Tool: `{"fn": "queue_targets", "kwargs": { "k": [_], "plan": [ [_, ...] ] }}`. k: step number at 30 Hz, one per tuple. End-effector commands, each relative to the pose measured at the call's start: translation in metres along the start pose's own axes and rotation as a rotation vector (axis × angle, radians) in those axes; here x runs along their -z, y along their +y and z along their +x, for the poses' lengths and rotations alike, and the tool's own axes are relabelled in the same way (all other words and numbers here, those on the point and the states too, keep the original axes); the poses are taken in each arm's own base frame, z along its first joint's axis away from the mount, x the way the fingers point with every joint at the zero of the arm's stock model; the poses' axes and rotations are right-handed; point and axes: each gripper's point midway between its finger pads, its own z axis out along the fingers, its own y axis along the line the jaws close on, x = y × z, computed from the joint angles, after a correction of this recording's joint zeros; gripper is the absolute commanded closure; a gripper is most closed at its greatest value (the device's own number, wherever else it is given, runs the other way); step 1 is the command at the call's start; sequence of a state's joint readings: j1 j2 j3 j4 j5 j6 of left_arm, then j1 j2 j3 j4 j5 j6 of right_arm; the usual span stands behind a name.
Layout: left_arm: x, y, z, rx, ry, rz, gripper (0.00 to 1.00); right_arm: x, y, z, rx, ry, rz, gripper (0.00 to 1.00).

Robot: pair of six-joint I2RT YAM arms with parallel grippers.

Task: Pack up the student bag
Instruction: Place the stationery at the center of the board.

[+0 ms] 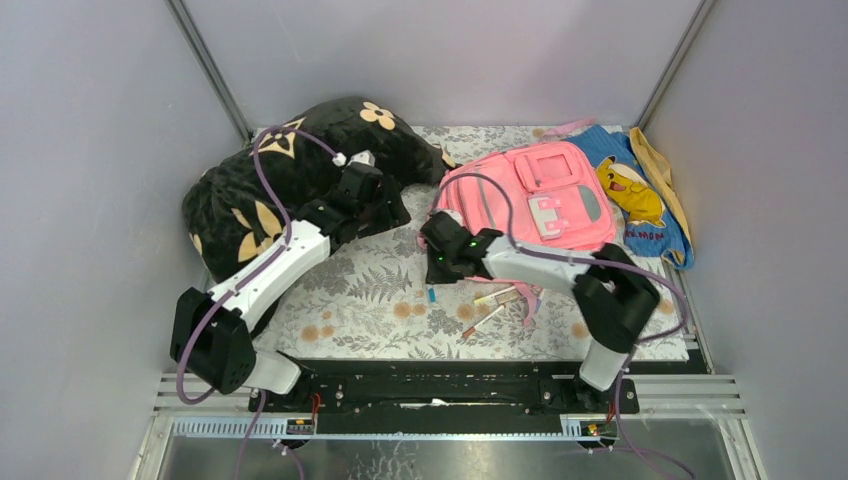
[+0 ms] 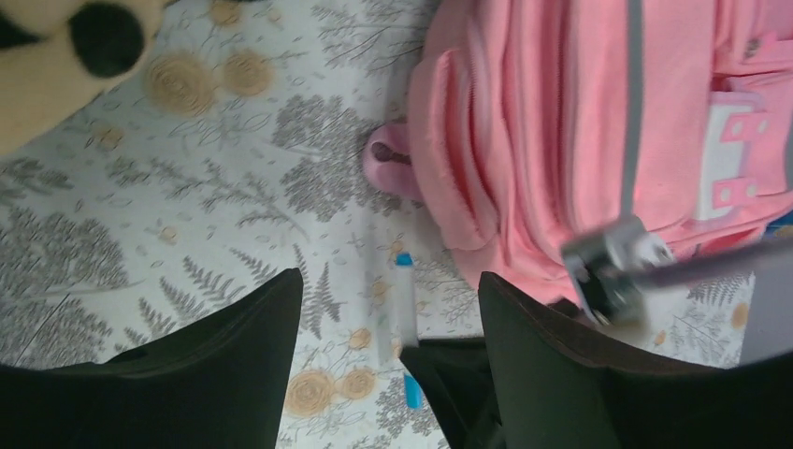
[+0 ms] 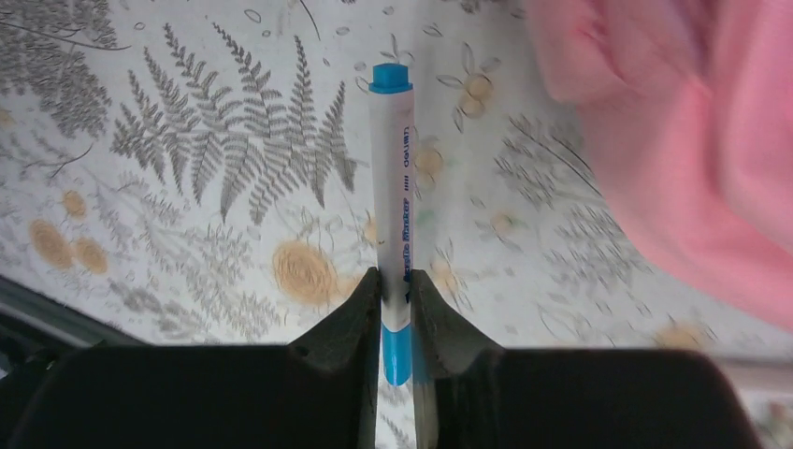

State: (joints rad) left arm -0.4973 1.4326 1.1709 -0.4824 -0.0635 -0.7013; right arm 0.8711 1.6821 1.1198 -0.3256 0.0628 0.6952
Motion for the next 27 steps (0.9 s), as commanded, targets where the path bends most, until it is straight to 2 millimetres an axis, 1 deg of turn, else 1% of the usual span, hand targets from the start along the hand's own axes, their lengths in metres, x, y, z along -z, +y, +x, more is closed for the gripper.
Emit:
{"fn": "queue_targets", "kwargs": {
  "k": [1, 3, 4, 6, 7, 8, 9, 11, 13, 15, 16, 18, 19, 20, 21, 22, 24, 27],
  "plan": [
    [0.006, 0.032, 0.014, 0.051, -0.006, -0.111, 0.24, -0.034, 0.027, -0.012, 0.066, -0.016, -0.037, 1.0],
    [0.005, 0.036, 0.025, 0.062, 0.023, -0.111, 0.24, -0.045, 0.028, -0.01, 0.075, 0.0, -0.034, 1.0],
    [0.003, 0.038, 0.03, 0.062, 0.038, -0.113, 0.24, -0.049, 0.028, -0.007, 0.077, 0.01, -0.038, 0.98],
    [0.0, 0.042, 0.039, 0.069, 0.064, -0.118, 0.24, -0.05, 0.031, -0.006, 0.082, 0.017, -0.048, 0.83],
    [-0.001, 0.043, 0.044, 0.075, 0.078, -0.12, 0.21, -0.047, 0.032, -0.008, 0.084, 0.011, -0.054, 0.77],
    [-0.002, 0.045, 0.048, 0.084, 0.088, -0.122, 0.21, -0.043, 0.032, -0.011, 0.087, 0.0, -0.056, 0.7],
    [-0.004, 0.046, 0.052, 0.091, 0.098, -0.119, 0.21, -0.038, 0.032, -0.015, 0.089, -0.015, -0.052, 0.67],
    [-0.007, 0.045, 0.059, 0.109, 0.112, -0.107, 0.21, -0.023, 0.029, -0.027, 0.107, -0.062, -0.026, 0.61],
    [-0.009, 0.045, 0.068, 0.121, 0.124, -0.101, 0.21, -0.004, 0.023, -0.045, 0.129, -0.131, 0.008, 0.57],
    [-0.013, 0.039, 0.077, 0.118, 0.136, -0.093, 0.22, 0.016, 0.009, -0.065, 0.138, -0.198, 0.061, 0.56],
    [-0.014, 0.035, 0.084, 0.109, 0.145, -0.092, 0.22, 0.025, -0.002, -0.075, 0.139, -0.232, 0.097, 0.56],
    [-0.018, 0.024, 0.095, 0.096, 0.153, -0.089, 0.23, 0.041, -0.031, -0.1, 0.109, -0.293, 0.161, 0.56],
    [-0.02, 0.017, 0.103, 0.097, 0.164, -0.082, 0.23, 0.047, -0.051, -0.115, 0.086, -0.321, 0.196, 0.55],
    [-0.021, 0.01, 0.113, 0.098, 0.177, -0.071, 0.24, 0.053, -0.066, -0.127, 0.067, -0.343, 0.223, 0.55],
    [-0.024, 0.005, 0.118, 0.104, 0.182, -0.064, 0.24, 0.055, -0.079, -0.137, 0.061, -0.355, 0.255, 0.5],
    [-0.026, 0.002, 0.124, 0.105, 0.183, -0.067, 0.24, 0.056, -0.09, -0.146, 0.065, -0.359, 0.287, 0.48],
    [-0.033, 0.001, 0.133, 0.107, 0.189, -0.08, 0.24, 0.055, -0.104, -0.16, 0.089, -0.357, 0.353, 0.47],
    [-0.046, 0.005, 0.147, 0.12, 0.216, -0.109, 0.27, 0.042, -0.107, -0.175, 0.122, -0.321, 0.382, 0.47]
  ]
}}
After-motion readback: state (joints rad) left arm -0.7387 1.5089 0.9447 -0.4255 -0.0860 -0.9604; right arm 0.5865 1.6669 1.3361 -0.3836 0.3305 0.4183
